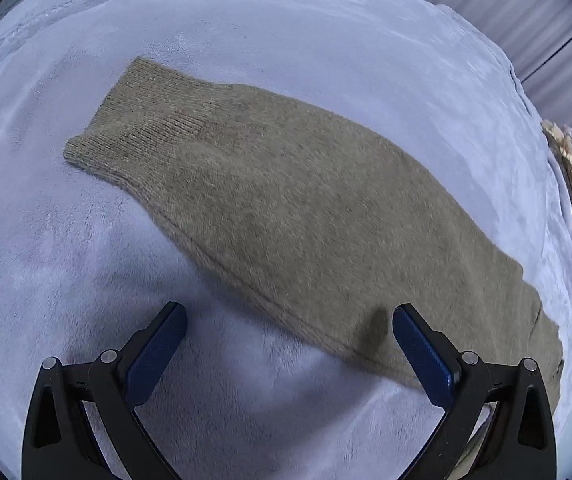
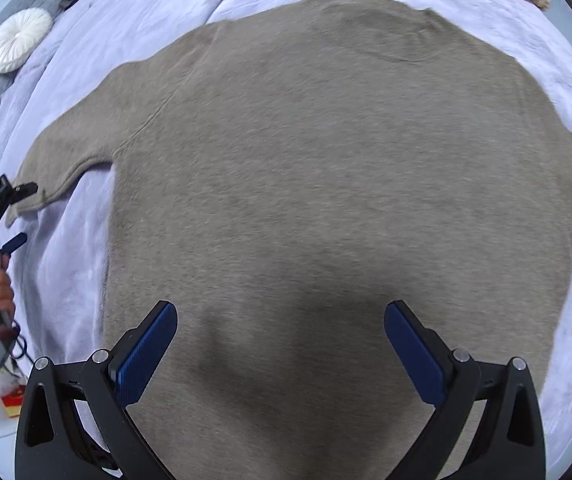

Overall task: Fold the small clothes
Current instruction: 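Grasp the sweater sleeve cuff with the left tool and lift it, then fold the held sleeve across the sweater body with the left tool, release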

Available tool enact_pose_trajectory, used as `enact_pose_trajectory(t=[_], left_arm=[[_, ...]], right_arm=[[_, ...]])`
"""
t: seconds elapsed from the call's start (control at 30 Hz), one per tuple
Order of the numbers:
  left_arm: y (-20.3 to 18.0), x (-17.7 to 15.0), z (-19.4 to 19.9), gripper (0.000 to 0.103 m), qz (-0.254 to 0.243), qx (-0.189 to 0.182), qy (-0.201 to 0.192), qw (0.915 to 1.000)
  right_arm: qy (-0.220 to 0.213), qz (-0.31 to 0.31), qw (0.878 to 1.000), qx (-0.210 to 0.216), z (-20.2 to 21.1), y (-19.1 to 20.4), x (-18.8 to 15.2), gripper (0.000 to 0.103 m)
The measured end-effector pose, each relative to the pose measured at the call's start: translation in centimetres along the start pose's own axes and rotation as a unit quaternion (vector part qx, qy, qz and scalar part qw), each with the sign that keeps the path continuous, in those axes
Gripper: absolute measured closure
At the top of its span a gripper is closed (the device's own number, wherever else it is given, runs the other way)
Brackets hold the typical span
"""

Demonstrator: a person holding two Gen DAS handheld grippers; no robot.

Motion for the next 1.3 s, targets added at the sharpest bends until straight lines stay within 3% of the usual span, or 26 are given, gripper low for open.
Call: enact_pose_trajectory(t=[0.07,0.13,0.2,0.23,0.37,0.43,0.53,0.63,0.8,0.87,0.97,1.03,1.13,1.17,1.2,1.23,1.3], left_arm=[[0.0,0.9,-0.1,0.003,0.014,-0.022,-0.022,0.9994],[0.1,2.0,0.1,0.033,0.026,-0.043,-0.045,0.9977],[-0.2,2.3,-0.2,0.088,0.035,-0.076,-0.040,0.9957],[-0.5,2.4,-0.3,0.096,0.041,-0.104,-0.035,0.9932],[-3.2,3.5,1.9,0.096,0.017,-0.166,-0.055,0.9844],[-5.8,3.8,4.5,0.096,-0.011,-0.222,-0.068,0.9726],[-10.9,3.3,8.4,0.096,-0.073,-0.277,-0.084,0.9543],[-18.1,1.5,12.1,0.096,-0.148,-0.329,-0.088,0.9284],[-30.3,-6.1,15.5,0.096,-0.264,-0.393,-0.052,0.8793],[-34.7,-10.2,14.9,0.096,-0.305,-0.394,-0.025,0.8665],[-39.2,-16.5,12.6,0.096,-0.362,-0.371,0.008,0.8550],[-40.7,-19.9,9.9,0.096,-0.401,-0.329,0.017,0.8549],[-39.0,-24.2,6.2,0.096,-0.438,-0.264,0.034,0.8590],[-39.0,-25.1,4.6,0.083,-0.447,-0.238,0.044,0.8613],[-38.5,-25.9,3.7,0.057,-0.452,-0.221,0.052,0.8630],[-38.0,-26.1,3.4,0.046,-0.451,-0.210,0.050,0.8661],[-37.3,-26.3,3.8,0.040,-0.455,-0.211,0.031,0.8644]], right_arm=[[0.003,0.010,1.000,0.006,-0.9,0.9,0.0,0.000],[0.004,0.016,1.000,0.013,-1.5,1.8,0.0,0.000],[0.002,0.021,1.000,0.021,-1.9,2.4,0.0,0.000],[-0.001,0.023,0.999,0.024,-2.0,2.6,0.0,0.000],[-0.016,0.024,0.999,0.046,-1.9,3.2,-0.2,0.000],[-0.029,0.022,0.998,0.056,-1.3,3.2,-0.3,0.000],[-0.048,0.015,0.996,0.068,-0.2,2.5,-0.5,0.000],[-0.068,-0.003,0.995,0.073,1.3,0.7,-0.4,0.000],[-0.102,-0.048,0.991,0.068,3.6,-3.6,0.3,0.000],[-0.112,-0.067,0.989,0.063,4.4,-5.7,0.1,0.000],[-0.119,-0.096,0.987,0.051,5.3,-9.4,-0.5,0.000],[-0.118,-0.121,0.985,0.045,5.5,-12.0,-1.2,0.000],[-0.111,-0.156,0.981,0.039,5.2,-15.1,-2.1,0.000],[-0.109,-0.165,0.979,0.038,5.2,-16.1,-2.5,0.000],[-0.108,-0.174,0.978,0.037,5.1,-16.8,-2.7,0.000],[-0.106,-0.181,0.977,0.036,5.0,-17.3,-2.8,0.000],[-0.107,-0.187,0.976,0.032,5.0,-18.1,-3.0,0.000]])
Point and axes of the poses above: each gripper's, at about its wrist camera, not at the fingertips, and z roughly against the way its jaws point, y to its left, x to its top, the point moved 9 cm from there along -z, roughly the way its jaws point, and after that the axes turned 6 degrees about x, right-handed, at the moved point
